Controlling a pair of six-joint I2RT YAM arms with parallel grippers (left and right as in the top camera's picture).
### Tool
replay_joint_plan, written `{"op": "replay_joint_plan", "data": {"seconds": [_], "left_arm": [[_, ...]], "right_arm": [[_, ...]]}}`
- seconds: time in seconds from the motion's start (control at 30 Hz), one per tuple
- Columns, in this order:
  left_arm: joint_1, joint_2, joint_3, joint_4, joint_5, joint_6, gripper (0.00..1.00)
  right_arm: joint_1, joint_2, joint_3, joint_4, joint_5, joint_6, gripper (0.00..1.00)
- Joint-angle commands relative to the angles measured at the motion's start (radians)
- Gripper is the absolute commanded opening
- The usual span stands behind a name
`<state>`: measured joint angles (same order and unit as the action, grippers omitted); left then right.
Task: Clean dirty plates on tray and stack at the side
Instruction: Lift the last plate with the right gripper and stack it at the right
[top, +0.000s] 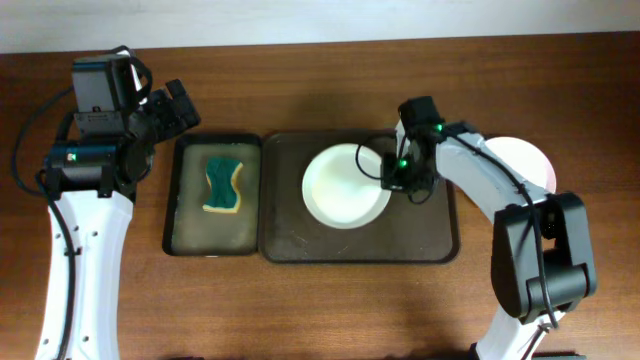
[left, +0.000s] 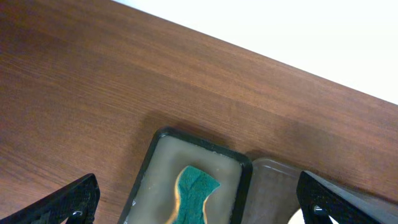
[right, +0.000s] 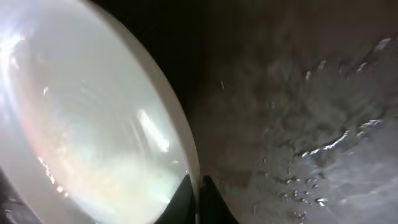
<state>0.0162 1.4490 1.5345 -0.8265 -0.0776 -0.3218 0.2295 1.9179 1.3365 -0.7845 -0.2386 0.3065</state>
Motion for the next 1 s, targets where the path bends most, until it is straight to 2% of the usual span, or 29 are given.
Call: {"op": "replay_joint_plan", "data": {"seconds": [0.0,0.2,0.4,0.47,0.8,0.97], "left_arm": [[0.002,0.000,0.001,0.002,0.011,0.009,0.99],[0.002,0.000,0.001,0.002,0.010,0.008,1.00],[0.002,0.000,0.001,0.002,0.010,0.009,0.99],[0.002,0.000,0.001,0.002,0.011,0.009,0.99],[0.002,0.000,0.001,0.002,0.011,0.009,0.99],[0.002,0.000,0.001,0.002,0.010,0.009,0.99]], "right_arm": [[0.033,-0.021,0.082,-0.021,0.059,-0.019,0.04],[0.188,-0.021,0.231,-0.063,0.169,-0.006,0.04],[0.350,-0.021,0.242,0.034,0.173,0.024,0.04],[0.410,-0.019,0.242,0.068,0.203,0.073,0.04],[0.681,-0.013,0.242,0.261,0.686,0.055,0.04],[0.771,-0.013,0.242,0.354,0.925,-0.167,0.04]]}}
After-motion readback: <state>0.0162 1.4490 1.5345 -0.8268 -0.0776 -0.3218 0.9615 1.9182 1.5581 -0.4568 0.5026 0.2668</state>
